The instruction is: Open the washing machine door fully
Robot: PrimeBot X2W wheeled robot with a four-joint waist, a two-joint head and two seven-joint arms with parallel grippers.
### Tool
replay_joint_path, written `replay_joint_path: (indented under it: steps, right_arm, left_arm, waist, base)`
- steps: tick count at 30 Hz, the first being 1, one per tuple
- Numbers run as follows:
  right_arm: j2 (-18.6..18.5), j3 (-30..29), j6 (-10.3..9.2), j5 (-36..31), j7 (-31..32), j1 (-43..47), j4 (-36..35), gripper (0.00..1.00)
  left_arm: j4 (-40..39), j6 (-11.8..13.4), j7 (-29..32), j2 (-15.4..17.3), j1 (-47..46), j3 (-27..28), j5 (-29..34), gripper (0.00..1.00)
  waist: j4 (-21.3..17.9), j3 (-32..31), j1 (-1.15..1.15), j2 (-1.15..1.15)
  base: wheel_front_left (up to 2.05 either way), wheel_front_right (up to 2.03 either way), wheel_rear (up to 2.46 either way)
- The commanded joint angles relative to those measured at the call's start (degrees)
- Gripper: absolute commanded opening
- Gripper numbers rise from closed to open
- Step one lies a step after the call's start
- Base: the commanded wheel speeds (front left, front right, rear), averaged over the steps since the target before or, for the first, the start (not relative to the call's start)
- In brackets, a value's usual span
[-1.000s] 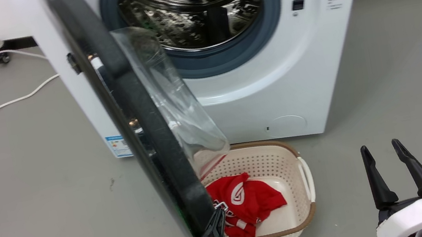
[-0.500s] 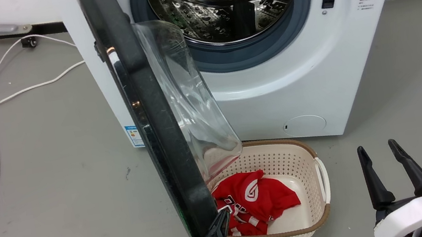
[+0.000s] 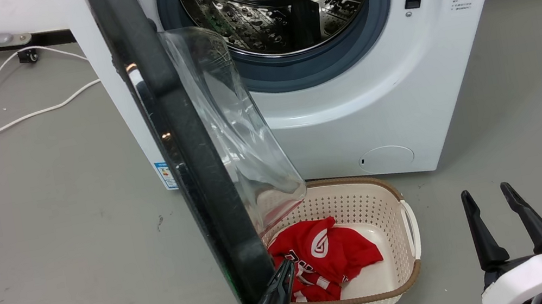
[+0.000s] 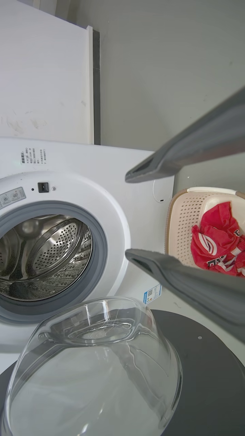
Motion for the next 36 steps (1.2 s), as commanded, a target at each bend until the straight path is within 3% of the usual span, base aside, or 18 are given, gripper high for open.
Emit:
replay_joint_path:
  steps: [1,17,22,36]
  right_arm:
    - [0.1,0.1,-0.04,0.4,-0.4,-0.8,0.2,1.0]
    - [0.1,0.3,-0.04,0.3,-0.2,-0.8,0.8,1.0]
    - [0.1,0.1,-0.04,0.7,-0.2,-0.4,1.1,1.0]
    - [0.1,-0.1,-0.04,1.1,-0.1,-0.2,0.9,1.0]
  left_arm:
    - [-0.3,-0.2,-0.1,-0.2,0.2,-0.1,-0.5,0.0]
    - [1.7,-1.2,-0.1,-0.1,-1.2,-1.0,-1.7,0.0]
    - [2.9,0.4,-0.1,-0.1,-1.1,1.0,-1.1,0.0]
    - [-0.4,4.5,-0.1,-1.4,3.7,3.4,-0.5,0.0]
  waist:
    - [0.3,-0.2,0.0,0.0]
    - [0.3,-0.5,0.0,0.0]
    - [0.7,-0.6,0.0,0.0]
    - [9.6,-1.3,0.0,0.0]
  base:
    - [0.0,0.0,0.0]
    - [0.0,0.0,0.0]
    - [0.0,0.0,0.0]
    - [0.0,0.0,0.0]
